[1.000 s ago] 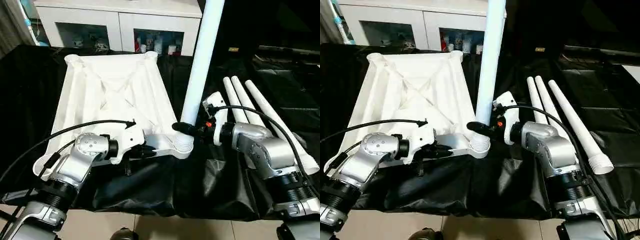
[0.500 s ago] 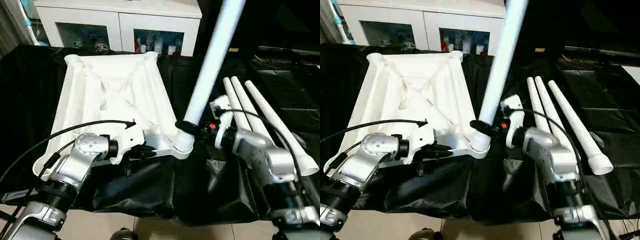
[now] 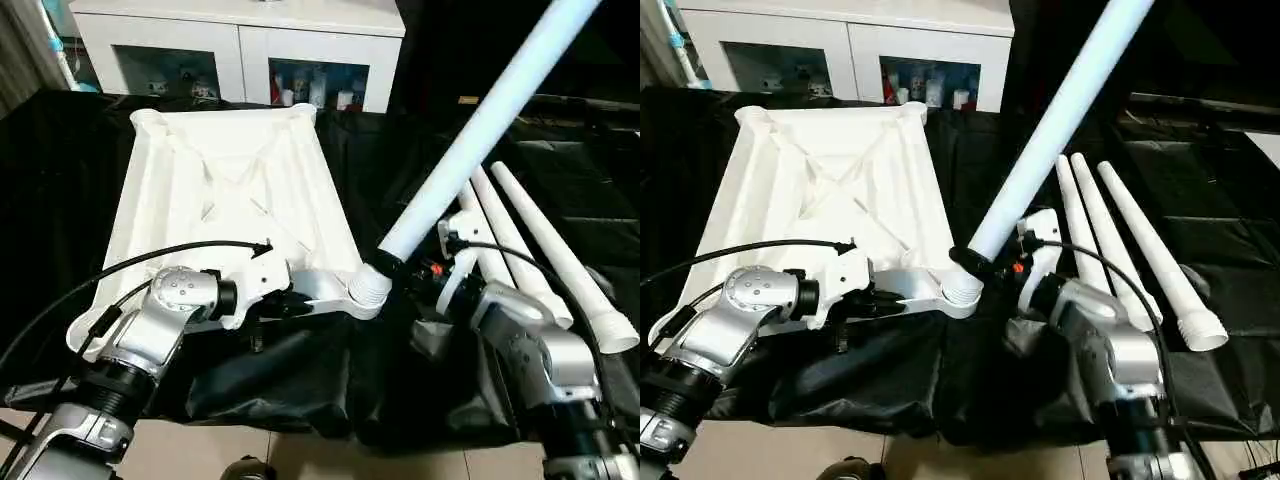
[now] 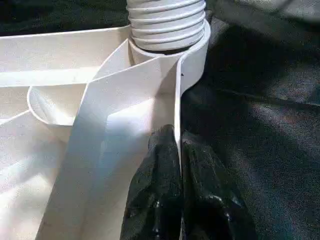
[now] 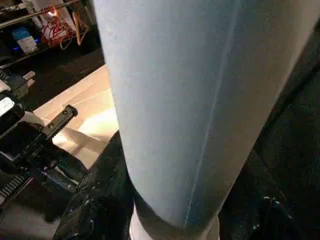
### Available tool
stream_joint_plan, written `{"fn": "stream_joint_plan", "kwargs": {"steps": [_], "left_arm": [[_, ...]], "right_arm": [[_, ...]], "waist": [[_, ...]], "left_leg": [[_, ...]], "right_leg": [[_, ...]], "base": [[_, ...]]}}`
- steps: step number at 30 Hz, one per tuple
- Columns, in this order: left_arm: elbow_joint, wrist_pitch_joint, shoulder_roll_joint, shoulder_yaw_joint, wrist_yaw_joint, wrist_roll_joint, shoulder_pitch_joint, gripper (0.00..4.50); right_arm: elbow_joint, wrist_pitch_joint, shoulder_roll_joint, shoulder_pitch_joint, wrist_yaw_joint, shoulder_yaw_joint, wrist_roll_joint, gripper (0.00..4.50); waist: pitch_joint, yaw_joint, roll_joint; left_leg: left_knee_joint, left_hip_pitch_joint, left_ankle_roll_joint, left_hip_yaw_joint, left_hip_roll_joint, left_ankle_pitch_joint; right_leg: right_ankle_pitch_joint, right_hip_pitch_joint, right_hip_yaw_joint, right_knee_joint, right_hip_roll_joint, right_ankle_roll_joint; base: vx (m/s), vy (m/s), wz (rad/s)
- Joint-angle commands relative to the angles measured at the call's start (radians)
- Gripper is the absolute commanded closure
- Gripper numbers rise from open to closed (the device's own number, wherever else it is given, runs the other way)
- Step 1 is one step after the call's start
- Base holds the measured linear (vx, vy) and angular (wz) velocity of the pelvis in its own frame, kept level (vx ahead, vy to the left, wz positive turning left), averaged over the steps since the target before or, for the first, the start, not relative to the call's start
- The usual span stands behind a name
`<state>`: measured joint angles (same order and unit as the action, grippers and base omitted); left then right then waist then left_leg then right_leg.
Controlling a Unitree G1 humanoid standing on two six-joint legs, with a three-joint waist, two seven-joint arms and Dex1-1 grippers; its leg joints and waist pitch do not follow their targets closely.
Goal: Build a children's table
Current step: Insert table leg to table base, then rotate leg to tighten
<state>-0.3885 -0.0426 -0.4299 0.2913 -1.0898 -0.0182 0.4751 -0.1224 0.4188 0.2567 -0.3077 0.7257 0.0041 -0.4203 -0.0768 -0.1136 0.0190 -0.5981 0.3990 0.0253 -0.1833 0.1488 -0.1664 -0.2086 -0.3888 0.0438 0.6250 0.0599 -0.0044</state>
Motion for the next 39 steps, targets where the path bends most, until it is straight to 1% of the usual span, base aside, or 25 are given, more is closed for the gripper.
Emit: {"fn": "stream_joint_plan", "kwargs": {"steps": [1,2,3,5,8,9,10,11,12,13,15,16,17,18,19,20,21,22,23,25,26,28,29,33,39], "left_arm": [[0.019,0.004,0.012,-0.006,0.007,0.024,-0.006,4.5],[0.019,0.004,0.011,-0.007,0.006,0.024,-0.006,4.5],[0.019,0.004,0.011,-0.007,0.005,0.024,-0.006,4.5],[0.019,0.003,0.01,-0.006,0.004,0.024,-0.006,4.5],[0.018,0.002,0.013,-0.004,0.005,0.022,-0.003,4.5],[0.018,0.001,0.014,-0.003,0.005,0.021,-0.003,4.5],[0.02,0.0,0.015,-0.003,0.006,0.021,-0.003,4.5],[0.022,-0.001,0.015,-0.003,0.007,0.02,-0.003,4.5],[0.023,-0.002,0.016,-0.002,0.008,0.019,-0.003,4.5],[0.027,-0.004,0.016,-0.002,0.008,0.019,-0.006,4.5],[0.034,-0.006,0.015,-0.002,0.008,0.018,-0.011,4.5],[0.035,-0.006,0.014,-0.003,0.009,0.018,-0.013,4.5],[0.035,-0.006,0.014,-0.004,0.009,0.018,-0.015,4.5],[0.035,-0.006,0.013,-0.004,0.009,0.018,-0.016,4.5],[0.035,-0.006,0.013,-0.004,0.01,0.018,-0.016,4.5],[0.036,-0.006,0.013,-0.004,0.01,0.018,-0.017,4.5],[0.037,-0.008,0.013,-0.005,0.01,0.019,-0.018,4.5],[0.039,-0.009,0.013,-0.005,0.01,0.019,-0.019,4.5],[0.041,-0.012,0.012,-0.005,0.01,0.019,-0.02,4.5],[0.042,-0.013,0.012,-0.004,0.009,0.018,-0.02,4.5],[0.044,-0.015,0.013,-0.003,0.009,0.018,-0.021,4.5],[0.048,-0.018,0.012,-0.003,0.01,0.018,-0.021,4.5],[0.048,-0.019,0.012,-0.004,0.01,0.018,-0.021,4.5],[0.051,-0.02,0.01,-0.005,0.01,0.018,-0.022,4.5],[0.048,-0.02,0.008,-0.005,0.01,0.017,-0.021,4.5]], "right_arm": [[-0.029,0.028,0.01,0.052,-0.015,0.021,0.044,2.64],[-0.023,0.028,0.012,0.057,-0.019,0.027,0.053,2.64],[-0.017,0.028,0.014,0.06,-0.022,0.033,0.062,2.64],[-0.007,0.025,0.023,0.063,-0.019,0.056,0.081,2.64],[0.009,0.027,0.051,0.054,-0.008,0.111,0.12,2.64],[0.013,0.028,0.057,0.052,-0.004,0.123,0.126,2.64],[0.02,0.034,0.064,0.047,0.003,0.137,0.131,2.64],[0.028,0.042,0.071,0.042,0.011,0.15,0.135,2.65],[0.033,0.046,0.075,0.038,0.016,0.158,0.137,2.65],[0.04,0.054,0.082,0.033,0.023,0.168,0.139,2.65],[0.049,0.066,0.09,0.026,0.035,0.18,0.145,2.65],[0.049,0.073,0.094,0.019,0.042,0.187,0.147,2.65],[0.046,0.079,0.1,0.011,0.048,0.195,0.148,2.65],[0.041,0.085,0.105,0.002,0.054,0.202,0.147,2.65],[0.04,0.087,0.106,0.0,0.056,0.203,0.147,2.65],[0.039,0.09,0.108,-0.003,0.058,0.206,0.147,2.65],[0.032,0.094,0.11,-0.011,0.064,0.21,0.147,2.65],[0.024,0.098,0.111,-0.019,0.07,0.213,0.147,2.65],[-0.006,0.094,0.114,-0.038,0.081,0.222,0.157,2.65],[-0.033,0.086,0.115,-0.05,0.091,0.228,0.166,2.65],[-0.052,0.08,0.115,-0.058,0.096,0.232,0.174,2.65],[-0.085,0.067,0.119,-0.07,0.102,0.239,0.186,2.65],[-0.091,0.064,0.121,-0.071,0.102,0.241,0.188,2.65],[-0.095,0.052,0.119,-0.069,0.096,0.24,0.193,2.65],[-0.113,0.04,0.097,-0.071,0.068,0.222,0.202,2.65]], "waist": [[0.054,0.007,0.0],[0.053,0.007,-0.002],[0.052,0.007,-0.001],[0.052,0.007,-0.002],[0.05,0.008,0.001],[0.048,0.008,0.0],[0.049,0.01,0.007],[0.049,0.009,0.009],[0.047,0.01,0.007],[0.046,0.011,0.011],[0.044,0.011,0.01],[0.044,0.012,0.014],[0.045,0.011,0.014],[0.047,0.012,0.015],[0.047,0.012,0.014],[0.049,0.011,0.013],[0.05,0.011,0.016],[0.049,0.011,0.016],[0.049,0.011,0.016],[0.047,0.013,0.016],[0.047,0.012,0.015],[0.045,0.013,0.015],[0.046,0.015,0.016],[0.044,0.017,0.016],[0.044,0.02,0.013]], "left_leg": [[0.095,-0.038,0.004,0.038,0.094,-0.29],[0.095,-0.036,0.003,0.038,0.093,-0.287],[0.096,-0.036,0.003,0.038,0.093,-0.29],[0.097,-0.036,0.004,0.038,0.093,-0.29],[0.098,-0.038,0.01,0.039,0.094,-0.305],[0.099,-0.038,0.013,0.039,0.094,-0.318],[0.099,-0.037,0.012,0.039,0.094,-0.32],[0.099,-0.036,0.012,0.04,0.094,-0.321],[0.099,-0.038,0.013,0.04,0.095,-0.323],[0.1,-0.038,0.013,0.04,0.095,-0.327],[0.101,-0.04,0.019,0.041,0.095,-0.343],[0.102,-0.041,0.019,0.041,0.095,-0.346],[0.102,-0.043,0.019,0.042,0.095,-0.346],[0.104,-0.042,0.015,0.042,0.096,-0.327],[0.104,-0.041,0.013,0.041,0.096,-0.316],[0.103,-0.043,0.008,0.038,0.096,-0.298],[0.102,-0.042,0.001,0.036,0.095,-0.285],[0.101,-0.041,-0.002,0.036,0.094,-0.281],[0.1,-0.041,-0.005,0.035,0.094,-0.278],[0.1,-0.041,-0.003,0.035,0.093,-0.291],[0.101,-0.043,0.002,0.036,0.094,-0.303],[0.103,-0.044,0.011,0.038,0.096,-0.321],[0.105,-0.045,0.017,0.039,0.096,-0.333],[0.106,-0.048,0.028,0.04,0.096,-0.362],[0.107,-0.05,0.036,0.041,0.096,-0.389]], "right_leg": [[-0.269,0.015,-0.057,-0.09,0.109,-0.184],[-0.255,0.015,-0.057,-0.088,0.108,-0.188],[-0.253,0.015,-0.057,-0.089,0.108,-0.188],[-0.252,0.016,-0.057,-0.089,0.108,-0.189],[-0.281,0.016,-0.057,-0.092,0.109,-0.182],[-0.301,0.014,-0.058,-0.094,0.11,-0.179],[-0.312,0.015,-0.058,-0.095,0.11,-0.175],[-0.329,0.016,-0.058,-0.095,0.113,-0.17],[-0.337,0.013,-0.059,-0.096,0.111,-0.168],[-0.345,0.012,-0.059,-0.097,0.111,-0.165],[-0.378,0.012,-0.06,-0.101,0.114,-0.16],[-0.386,0.012,-0.06,-0.101,0.113,-0.158],[-0.389,0.013,-0.06,-0.103,0.115,-0.157],[-0.364,0.017,-0.059,-0.101,0.114,-0.16],[-0.349,0.018,-0.059,-0.099,0.113,-0.161],[-0.313,0.016,-0.059,-0.097,0.11,-0.165],[-0.288,0.018,-0.06,-0.095,0.11,-0.173],[-0.282,0.019,-0.059,-0.095,0.11,-0.174],[-0.285,0.019,-0.059,-0.095,0.112,-0.179],[-0.315,0.018,-0.059,-0.098,0.111,-0.177],[-0.339,0.016,-0.06,-0.101,0.113,-0.173],[-0.357,0.016,-0.06,-0.102,0.113,-0.17],[-0.363,0.015,-0.06,-0.102,0.112,-0.168],[-0.381,0.012,-0.062,-0.105,0.113,-0.162],[-0.4,0.008,-0.064,-0.108,0.112,-0.159]], "base": [[0.0,0.0,0.0],[0.0,0.0,0.0],[0.0,0.0,0.0],[0.0,0.0,0.0],[0.0,0.0,0.0],[0.0,0.0,0.0],[0.0,0.0,0.0],[0.0,0.0,0.0],[0.0,0.0,0.0],[0.0,0.0,0.0],[0.0,0.0,0.0],[0.0,0.0,0.0],[0.0,0.0,0.0],[0.0,0.0,0.0],[0.0,0.0,0.0],[0.0,0.0,0.0],[0.0,0.0,0.0],[0.0,0.0,0.0],[0.0,0.0,0.0],[0.0,0.0,0.0],[0.0,0.0,0.0],[0.0,0.0,0.0],[0.0,0.0,0.0],[0.0,0.0,0.0],[0.0,0.0,0.0]]}}
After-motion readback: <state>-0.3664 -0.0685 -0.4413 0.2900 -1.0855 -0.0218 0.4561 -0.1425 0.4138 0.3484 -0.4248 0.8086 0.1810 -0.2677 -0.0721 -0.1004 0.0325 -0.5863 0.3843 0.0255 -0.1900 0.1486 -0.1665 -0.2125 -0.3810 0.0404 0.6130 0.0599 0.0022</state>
